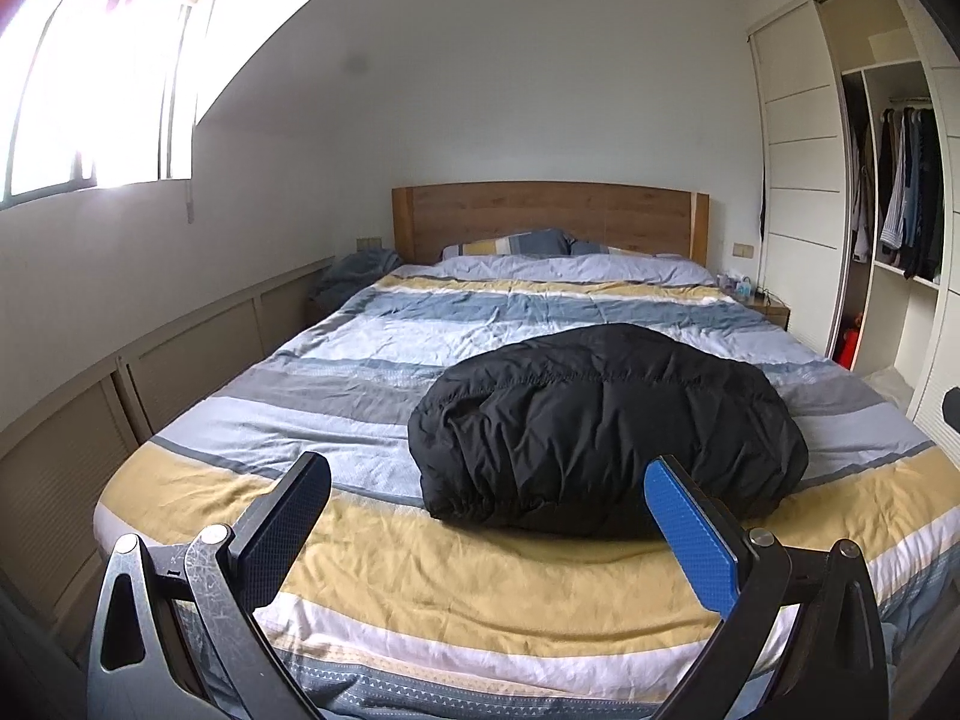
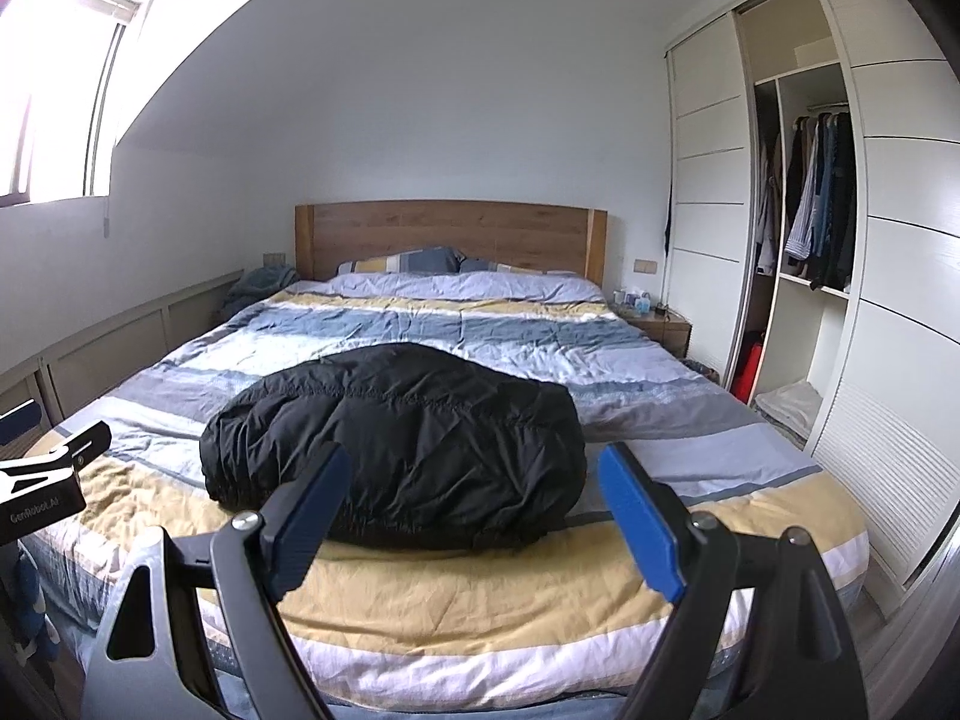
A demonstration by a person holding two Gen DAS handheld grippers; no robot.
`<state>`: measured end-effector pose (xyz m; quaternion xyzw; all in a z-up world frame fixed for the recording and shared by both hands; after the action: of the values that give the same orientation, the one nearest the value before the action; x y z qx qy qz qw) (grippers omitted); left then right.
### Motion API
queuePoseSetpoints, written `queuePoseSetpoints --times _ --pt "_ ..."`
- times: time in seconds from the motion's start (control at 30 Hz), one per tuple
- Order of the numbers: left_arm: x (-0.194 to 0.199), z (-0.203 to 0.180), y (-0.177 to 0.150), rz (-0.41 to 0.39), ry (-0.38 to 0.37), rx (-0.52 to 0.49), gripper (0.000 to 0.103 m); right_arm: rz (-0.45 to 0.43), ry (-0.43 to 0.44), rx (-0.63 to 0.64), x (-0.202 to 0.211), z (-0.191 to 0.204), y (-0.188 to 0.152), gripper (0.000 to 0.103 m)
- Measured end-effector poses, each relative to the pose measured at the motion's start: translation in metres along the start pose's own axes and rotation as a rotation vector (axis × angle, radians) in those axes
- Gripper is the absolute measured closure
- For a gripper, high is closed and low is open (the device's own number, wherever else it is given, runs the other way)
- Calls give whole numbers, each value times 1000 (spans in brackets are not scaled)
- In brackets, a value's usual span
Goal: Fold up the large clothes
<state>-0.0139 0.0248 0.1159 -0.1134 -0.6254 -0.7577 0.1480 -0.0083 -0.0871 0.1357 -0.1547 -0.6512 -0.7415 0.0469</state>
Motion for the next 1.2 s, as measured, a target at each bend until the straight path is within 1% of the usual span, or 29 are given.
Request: queuePoseSetpoints --times 0.17,0.43,0.73,1.2 --pt "1 0 -1 -1 2 -3 0 -2 0 -4 1 -1 0 18" --pt "0 3 -1 6 0 -10 1 18 -2 -6 -4 -1 -2 18" --pt "-8 4 -3 18 -21 -9 0 38 -8 -2 -11 0 -6 18" --pt "-19 -7 -10 47 -51 -32 1 74 -25 -9 -22 -4 -17 18"
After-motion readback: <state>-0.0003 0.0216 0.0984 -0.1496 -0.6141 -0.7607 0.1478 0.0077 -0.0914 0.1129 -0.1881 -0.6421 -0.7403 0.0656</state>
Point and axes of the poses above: each gripper's, at about its wrist camera, not at the fingertips, and x roughly against the way its jaws point, z to its left, y to its top, the point moved 5 cm from there along -x, roughly the way its jaws point, and after that the axes turned 9 degrees about -x, right-handed, at the moved point
